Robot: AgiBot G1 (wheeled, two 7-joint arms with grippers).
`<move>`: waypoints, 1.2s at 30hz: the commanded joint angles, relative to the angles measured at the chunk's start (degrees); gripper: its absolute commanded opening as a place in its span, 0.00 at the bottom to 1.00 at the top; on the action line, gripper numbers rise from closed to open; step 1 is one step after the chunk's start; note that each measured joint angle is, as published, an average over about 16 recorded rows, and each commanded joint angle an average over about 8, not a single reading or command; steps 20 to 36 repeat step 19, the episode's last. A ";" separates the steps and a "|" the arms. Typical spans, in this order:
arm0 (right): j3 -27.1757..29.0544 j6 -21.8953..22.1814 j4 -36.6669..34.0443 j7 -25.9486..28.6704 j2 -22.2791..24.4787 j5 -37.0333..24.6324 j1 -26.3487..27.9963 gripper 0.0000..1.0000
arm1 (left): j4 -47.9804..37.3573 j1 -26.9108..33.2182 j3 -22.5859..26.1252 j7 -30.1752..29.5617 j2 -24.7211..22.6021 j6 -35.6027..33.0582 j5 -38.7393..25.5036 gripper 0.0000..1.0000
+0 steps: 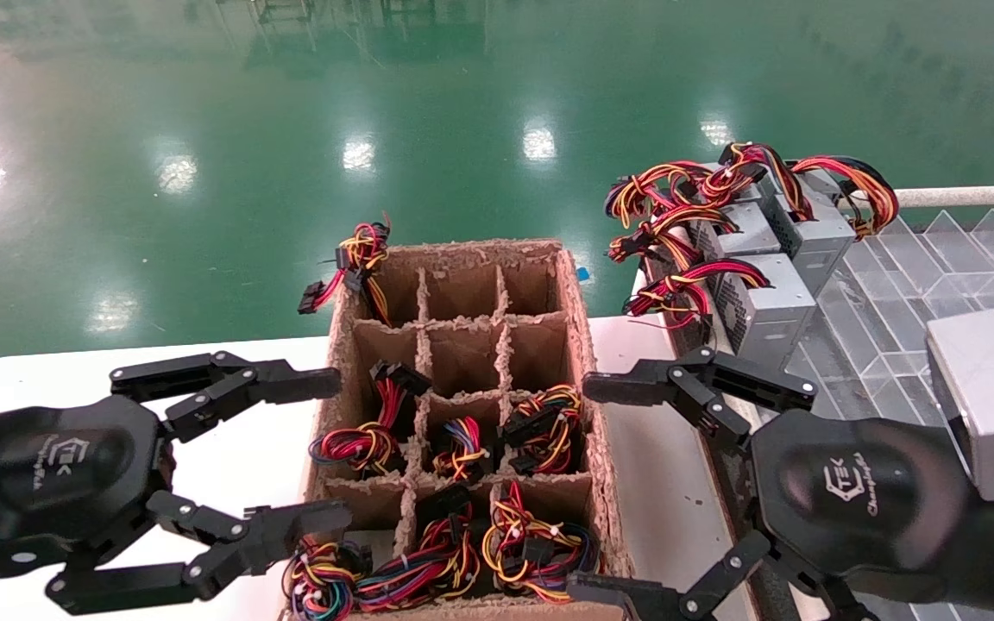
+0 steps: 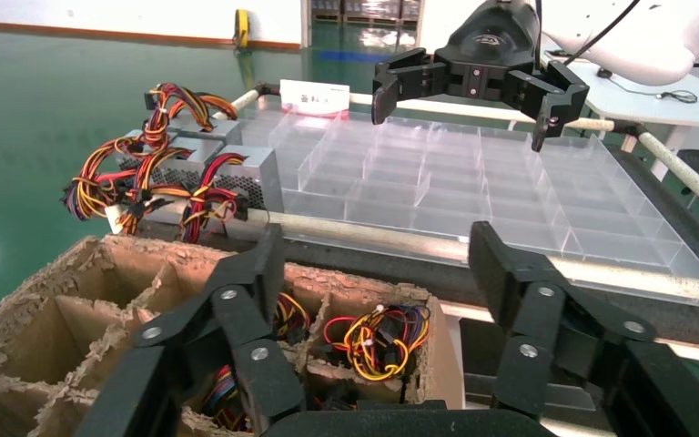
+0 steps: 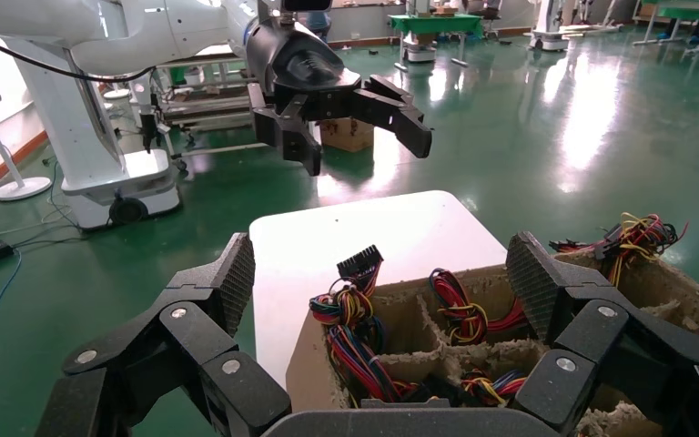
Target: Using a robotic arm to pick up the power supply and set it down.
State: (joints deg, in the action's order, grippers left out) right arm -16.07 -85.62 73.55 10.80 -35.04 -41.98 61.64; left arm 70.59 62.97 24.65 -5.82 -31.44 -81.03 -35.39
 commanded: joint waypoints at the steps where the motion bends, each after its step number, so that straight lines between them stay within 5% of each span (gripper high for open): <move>1: -0.01 0.01 0.00 0.01 0.00 -0.01 0.01 1.00 | 0.00 0.00 0.00 0.00 0.00 0.00 0.00 1.00; 36: -0.02 0.03 0.00 0.02 0.00 -0.05 0.05 1.00 | 0.00 0.00 0.00 0.00 0.00 0.00 0.00 1.00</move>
